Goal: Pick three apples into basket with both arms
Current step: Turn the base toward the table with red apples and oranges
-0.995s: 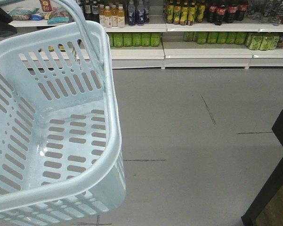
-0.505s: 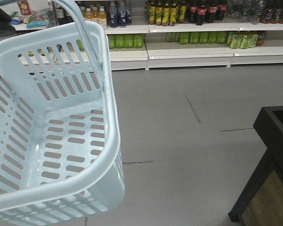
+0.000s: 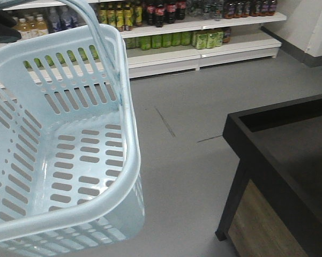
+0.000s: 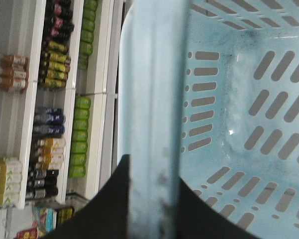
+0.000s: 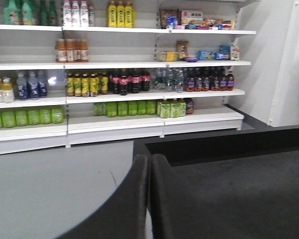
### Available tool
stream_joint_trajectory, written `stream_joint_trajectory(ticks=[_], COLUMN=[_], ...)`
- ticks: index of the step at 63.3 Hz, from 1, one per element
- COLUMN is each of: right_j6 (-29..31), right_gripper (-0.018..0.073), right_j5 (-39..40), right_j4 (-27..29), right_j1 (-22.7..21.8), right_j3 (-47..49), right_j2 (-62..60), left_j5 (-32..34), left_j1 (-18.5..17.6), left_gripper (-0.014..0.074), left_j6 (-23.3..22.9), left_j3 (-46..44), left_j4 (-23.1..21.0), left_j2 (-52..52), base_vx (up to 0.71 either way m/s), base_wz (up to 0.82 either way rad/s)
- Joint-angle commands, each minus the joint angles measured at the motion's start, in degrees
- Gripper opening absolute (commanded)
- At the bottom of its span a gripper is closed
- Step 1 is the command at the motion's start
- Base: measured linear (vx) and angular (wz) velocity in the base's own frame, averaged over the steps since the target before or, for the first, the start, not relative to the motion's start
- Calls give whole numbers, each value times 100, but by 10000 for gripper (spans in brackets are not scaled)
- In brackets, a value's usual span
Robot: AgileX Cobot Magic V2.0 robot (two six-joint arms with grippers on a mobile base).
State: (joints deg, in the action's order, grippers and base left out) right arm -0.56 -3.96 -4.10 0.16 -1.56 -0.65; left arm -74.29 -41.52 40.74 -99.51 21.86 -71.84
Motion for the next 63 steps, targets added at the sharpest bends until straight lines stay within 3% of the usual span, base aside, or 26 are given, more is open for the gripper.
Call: stream_joint_trajectory(ticks=[1, 63], right_j6=[56, 56], right_gripper=[-9, -9], right_j5=[448, 448], right_j4=[-65, -65], right_j1=[-4, -9], right_j3=[-82, -82], right_j2=[-79, -73], left_j5=[275, 282], left_j1=[4, -2], left_gripper=[-6, -6], left_j6=[-54, -54], left_j3=[-190, -190], left_j4=[135, 136], left_j2=[138, 87], base_vx=[10, 8], base_wz=[-49, -47])
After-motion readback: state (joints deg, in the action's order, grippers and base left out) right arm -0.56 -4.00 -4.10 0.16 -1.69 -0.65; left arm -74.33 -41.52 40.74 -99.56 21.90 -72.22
